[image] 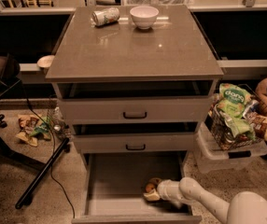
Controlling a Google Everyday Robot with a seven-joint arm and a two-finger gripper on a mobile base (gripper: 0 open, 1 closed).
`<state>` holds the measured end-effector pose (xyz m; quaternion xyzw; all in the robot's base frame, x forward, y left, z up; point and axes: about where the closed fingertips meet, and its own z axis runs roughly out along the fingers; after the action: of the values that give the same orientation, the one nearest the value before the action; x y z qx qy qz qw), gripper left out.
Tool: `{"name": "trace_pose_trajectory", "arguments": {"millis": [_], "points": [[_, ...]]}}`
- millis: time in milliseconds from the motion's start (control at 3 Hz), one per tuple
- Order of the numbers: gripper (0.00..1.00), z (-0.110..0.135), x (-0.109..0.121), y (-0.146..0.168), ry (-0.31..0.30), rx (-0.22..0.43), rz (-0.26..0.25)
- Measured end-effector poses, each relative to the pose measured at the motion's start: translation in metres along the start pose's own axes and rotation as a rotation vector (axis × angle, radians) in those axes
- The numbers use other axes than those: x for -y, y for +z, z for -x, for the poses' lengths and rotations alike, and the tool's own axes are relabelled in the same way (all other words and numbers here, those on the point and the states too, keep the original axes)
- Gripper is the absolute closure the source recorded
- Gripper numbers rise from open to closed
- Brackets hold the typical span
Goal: Pick orange from bottom drawer and place on counter
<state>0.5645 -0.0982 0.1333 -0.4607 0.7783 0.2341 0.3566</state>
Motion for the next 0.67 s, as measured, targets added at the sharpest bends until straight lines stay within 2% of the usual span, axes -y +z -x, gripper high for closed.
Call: {"name": "trace_pose_trajectory", "arguments": {"millis": [333, 667], "points": [[0.66, -0.001, -0.001, 0.000, 0.001, -0.001, 0.000], [0.89, 0.008, -0.001, -0.017, -0.018, 0.018, -0.001]]}}
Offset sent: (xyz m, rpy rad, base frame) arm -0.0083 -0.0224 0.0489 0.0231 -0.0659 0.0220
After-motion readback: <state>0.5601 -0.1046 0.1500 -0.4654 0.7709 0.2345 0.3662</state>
